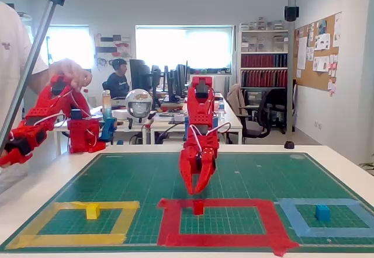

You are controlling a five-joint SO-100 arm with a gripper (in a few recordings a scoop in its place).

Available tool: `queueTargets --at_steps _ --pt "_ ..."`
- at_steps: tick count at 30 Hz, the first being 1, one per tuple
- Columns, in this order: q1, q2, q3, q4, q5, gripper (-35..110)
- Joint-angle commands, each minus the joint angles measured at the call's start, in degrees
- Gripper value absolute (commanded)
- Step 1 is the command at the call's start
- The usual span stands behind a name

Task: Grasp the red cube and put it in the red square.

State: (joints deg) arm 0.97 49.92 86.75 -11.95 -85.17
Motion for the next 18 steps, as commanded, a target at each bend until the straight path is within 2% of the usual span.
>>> queueTargets --at_steps 1,11,18 --pt "1.2 5.4 -0.3 -2.9 -0.7 -1" --pt "0.7 21.3 16.6 -2.4 0.1 -1" --pt "0.4 18.9 21.5 -2.4 0.0 -1"
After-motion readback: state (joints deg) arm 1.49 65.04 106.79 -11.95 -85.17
